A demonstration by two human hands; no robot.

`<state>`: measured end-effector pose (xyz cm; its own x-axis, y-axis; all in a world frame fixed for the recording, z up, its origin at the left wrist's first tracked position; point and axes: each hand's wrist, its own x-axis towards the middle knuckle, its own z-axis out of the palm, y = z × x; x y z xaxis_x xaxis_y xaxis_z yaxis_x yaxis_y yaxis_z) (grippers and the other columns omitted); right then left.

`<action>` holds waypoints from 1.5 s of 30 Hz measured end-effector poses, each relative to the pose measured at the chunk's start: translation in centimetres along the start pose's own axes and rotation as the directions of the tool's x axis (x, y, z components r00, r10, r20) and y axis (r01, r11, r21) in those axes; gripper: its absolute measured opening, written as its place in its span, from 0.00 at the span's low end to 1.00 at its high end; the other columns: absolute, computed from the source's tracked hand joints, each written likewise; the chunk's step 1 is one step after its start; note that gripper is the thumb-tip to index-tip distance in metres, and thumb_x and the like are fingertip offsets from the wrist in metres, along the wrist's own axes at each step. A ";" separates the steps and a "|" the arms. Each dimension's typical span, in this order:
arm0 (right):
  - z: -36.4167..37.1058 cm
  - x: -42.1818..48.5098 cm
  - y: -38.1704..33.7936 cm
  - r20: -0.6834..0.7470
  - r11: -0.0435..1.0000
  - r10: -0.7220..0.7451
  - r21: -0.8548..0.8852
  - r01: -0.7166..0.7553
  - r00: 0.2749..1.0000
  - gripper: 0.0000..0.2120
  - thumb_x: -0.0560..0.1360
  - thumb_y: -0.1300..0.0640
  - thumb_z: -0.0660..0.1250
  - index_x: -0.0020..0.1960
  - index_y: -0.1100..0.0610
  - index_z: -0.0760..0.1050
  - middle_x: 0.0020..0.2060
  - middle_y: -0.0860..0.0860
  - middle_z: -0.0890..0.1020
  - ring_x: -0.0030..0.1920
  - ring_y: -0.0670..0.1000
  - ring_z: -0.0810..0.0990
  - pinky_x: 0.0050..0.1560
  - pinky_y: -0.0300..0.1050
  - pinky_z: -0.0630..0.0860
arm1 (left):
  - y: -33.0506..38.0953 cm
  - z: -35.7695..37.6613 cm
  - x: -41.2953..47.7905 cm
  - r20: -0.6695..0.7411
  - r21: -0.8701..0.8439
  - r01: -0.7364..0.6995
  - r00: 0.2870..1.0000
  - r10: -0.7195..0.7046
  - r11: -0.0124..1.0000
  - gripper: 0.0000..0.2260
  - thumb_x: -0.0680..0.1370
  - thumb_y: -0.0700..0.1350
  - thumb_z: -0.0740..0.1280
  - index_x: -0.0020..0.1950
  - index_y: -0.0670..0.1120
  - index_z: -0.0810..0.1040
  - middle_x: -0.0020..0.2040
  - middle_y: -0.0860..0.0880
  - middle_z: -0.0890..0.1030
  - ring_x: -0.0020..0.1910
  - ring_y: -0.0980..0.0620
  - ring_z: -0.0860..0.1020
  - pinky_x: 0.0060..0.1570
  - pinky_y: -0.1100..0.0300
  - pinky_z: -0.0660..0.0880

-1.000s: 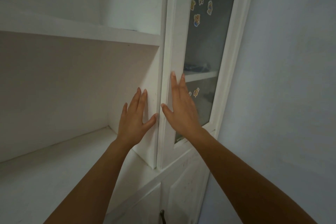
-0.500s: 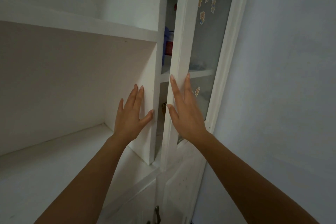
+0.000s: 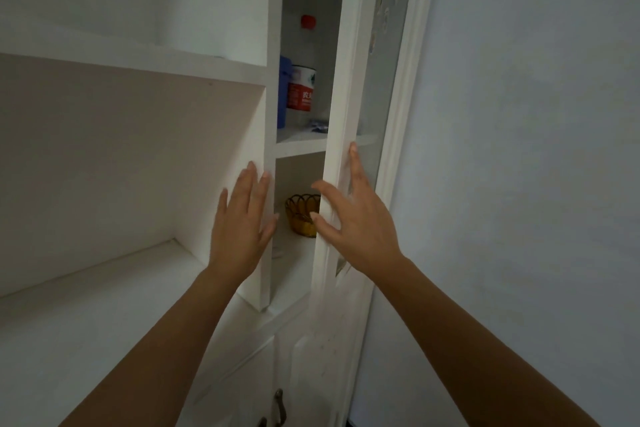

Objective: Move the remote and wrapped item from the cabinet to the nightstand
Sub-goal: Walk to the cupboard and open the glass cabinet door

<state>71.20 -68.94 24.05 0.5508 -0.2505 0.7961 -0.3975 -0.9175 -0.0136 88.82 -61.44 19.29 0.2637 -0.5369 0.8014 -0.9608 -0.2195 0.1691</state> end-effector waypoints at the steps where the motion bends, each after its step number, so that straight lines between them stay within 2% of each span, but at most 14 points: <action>1: 0.0 0.0 0.0 -0.004 1.000 -0.005 -0.013 0.005 1.000 0.16 0.73 0.47 0.65 0.59 0.48 0.71 0.75 0.57 0.50 0.71 0.58 0.60 0.57 0.56 0.75 | 0.2 0.1 0.0 0.024 0.021 -0.019 1.000 0.019 1.000 0.34 0.75 0.49 0.64 0.74 0.47 0.48 0.75 0.42 0.53 0.73 0.45 0.52 0.68 0.43 0.53; 5: 0.0 -0.3 -0.2 -0.024 0.999 0.010 -0.032 -0.011 1.000 0.16 0.72 0.51 0.68 0.58 0.51 0.72 0.74 0.59 0.53 0.71 0.60 0.61 0.53 0.56 0.78 | 0.0 0.3 -0.2 0.081 0.059 -0.021 0.997 0.016 0.998 0.39 0.72 0.42 0.69 0.74 0.47 0.45 0.74 0.44 0.47 0.73 0.44 0.48 0.68 0.43 0.53; 9: -0.4 -1.3 0.2 -0.045 0.999 0.034 -0.008 -0.035 0.998 0.16 0.72 0.54 0.68 0.58 0.50 0.69 0.74 0.59 0.54 0.70 0.61 0.63 0.52 0.55 0.79 | -0.1 0.2 -0.2 0.088 0.062 -0.023 0.996 0.017 0.998 0.38 0.73 0.42 0.68 0.74 0.46 0.45 0.74 0.45 0.47 0.73 0.45 0.48 0.68 0.43 0.52; 13: -1.2 -2.3 1.3 -0.051 0.999 0.033 0.007 -0.033 0.998 0.16 0.74 0.53 0.65 0.59 0.48 0.66 0.74 0.56 0.50 0.68 0.60 0.67 0.52 0.51 0.79 | 0.2 0.4 -0.5 0.078 0.032 -0.006 0.997 0.003 0.999 0.36 0.74 0.40 0.66 0.74 0.46 0.46 0.74 0.44 0.48 0.73 0.46 0.48 0.68 0.43 0.53; 19: -2.8 -3.7 2.6 -0.100 0.998 0.059 0.002 -0.059 0.993 0.21 0.73 0.53 0.62 0.64 0.49 0.64 0.73 0.54 0.47 0.53 0.53 0.77 0.45 0.35 0.72 | 0.1 0.7 -0.8 0.068 0.003 0.014 0.998 -0.014 1.000 0.33 0.75 0.42 0.65 0.74 0.46 0.48 0.75 0.45 0.51 0.73 0.46 0.51 0.68 0.42 0.54; 22: -3.7 -4.1 2.8 -0.096 0.994 0.096 -0.041 -0.101 0.991 0.29 0.72 0.54 0.63 0.71 0.50 0.57 0.74 0.57 0.49 0.39 0.42 0.70 0.37 0.31 0.66 | 0.3 0.7 -0.9 0.051 -0.015 0.037 0.998 -0.037 0.999 0.32 0.76 0.43 0.63 0.74 0.45 0.48 0.75 0.44 0.52 0.73 0.45 0.52 0.69 0.42 0.54; 26: -4.7 -4.4 3.2 -0.052 0.991 0.121 -0.058 -0.124 0.991 0.36 0.72 0.52 0.61 0.74 0.51 0.47 0.74 0.56 0.47 0.34 0.43 0.68 0.34 0.33 0.66 | 0.8 0.8 -1.1 0.022 -0.049 0.064 0.998 -0.063 0.997 0.31 0.77 0.40 0.63 0.74 0.44 0.48 0.75 0.45 0.52 0.73 0.46 0.52 0.69 0.43 0.53; 29: -5.3 -4.5 3.8 -0.039 0.991 0.123 -0.049 -0.125 0.992 0.39 0.70 0.52 0.62 0.73 0.50 0.43 0.73 0.54 0.45 0.33 0.44 0.69 0.32 0.29 0.62 | 1.6 1.1 -1.1 -0.005 -0.043 0.099 0.995 -0.099 0.994 0.31 0.76 0.36 0.62 0.74 0.43 0.48 0.75 0.43 0.52 0.73 0.45 0.52 0.69 0.43 0.54; 32: -5.9 -4.9 4.4 -0.028 0.991 0.130 -0.032 -0.131 0.991 0.39 0.69 0.53 0.63 0.73 0.50 0.43 0.74 0.56 0.47 0.34 0.44 0.68 0.32 0.26 0.59 | 2.9 1.7 -1.0 -0.036 -0.073 0.169 0.985 -0.172 0.983 0.32 0.75 0.32 0.61 0.73 0.42 0.48 0.75 0.42 0.52 0.73 0.44 0.52 0.70 0.42 0.55; 35: -6.5 -5.3 5.1 -0.029 0.992 0.124 -0.030 -0.125 0.992 0.40 0.69 0.52 0.64 0.73 0.50 0.43 0.74 0.57 0.49 0.35 0.43 0.69 0.33 0.26 0.60 | 3.9 2.2 -0.9 -0.050 -0.086 0.213 0.975 -0.217 0.973 0.34 0.74 0.33 0.63 0.74 0.42 0.47 0.75 0.41 0.50 0.74 0.43 0.51 0.70 0.42 0.55; 38: -7.2 -5.6 5.9 -0.030 0.993 0.108 -0.045 -0.110 0.994 0.40 0.69 0.52 0.64 0.73 0.51 0.44 0.74 0.57 0.49 0.41 0.47 0.74 0.36 0.32 0.66 | 5.4 2.3 -1.0 -0.060 -0.064 0.214 0.974 -0.218 0.975 0.37 0.72 0.36 0.67 0.73 0.42 0.48 0.75 0.38 0.49 0.74 0.41 0.49 0.70 0.42 0.49; 41: -7.9 -6.0 6.8 -0.037 0.994 0.099 -0.048 -0.101 0.994 0.39 0.69 0.52 0.63 0.73 0.52 0.45 0.74 0.57 0.49 0.56 0.54 0.75 0.40 0.35 0.69 | 8.3 3.3 -2.1 -0.024 -0.072 0.127 0.991 -0.129 0.989 0.36 0.71 0.38 0.69 0.73 0.42 0.52 0.74 0.36 0.52 0.73 0.41 0.49 0.69 0.43 0.47; 43: -8.3 -6.4 7.5 -0.047 0.995 0.085 -0.043 -0.087 0.995 0.39 0.69 0.53 0.63 0.74 0.53 0.45 0.74 0.58 0.48 0.60 0.56 0.73 0.41 0.35 0.69 | 10.3 5.0 -3.4 0.080 -0.127 0.028 0.997 -0.018 0.992 0.36 0.71 0.40 0.69 0.73 0.44 0.51 0.74 0.40 0.55 0.73 0.45 0.50 0.70 0.42 0.50; 45: -8.8 -6.7 8.2 -0.043 0.996 0.076 -0.037 -0.078 0.996 0.41 0.69 0.54 0.65 0.74 0.53 0.45 0.74 0.57 0.46 0.61 0.57 0.72 0.43 0.35 0.69 | 12.1 6.8 -4.8 0.215 -0.200 -0.050 0.972 0.093 0.978 0.35 0.74 0.42 0.66 0.73 0.48 0.48 0.74 0.45 0.53 0.73 0.48 0.48 0.70 0.41 0.53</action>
<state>57.75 -72.10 23.91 0.4867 -0.3062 0.8181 -0.4659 -0.8832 -0.0534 76.50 -67.05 13.66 0.1849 -0.7178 0.6712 -0.9703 -0.0249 0.2407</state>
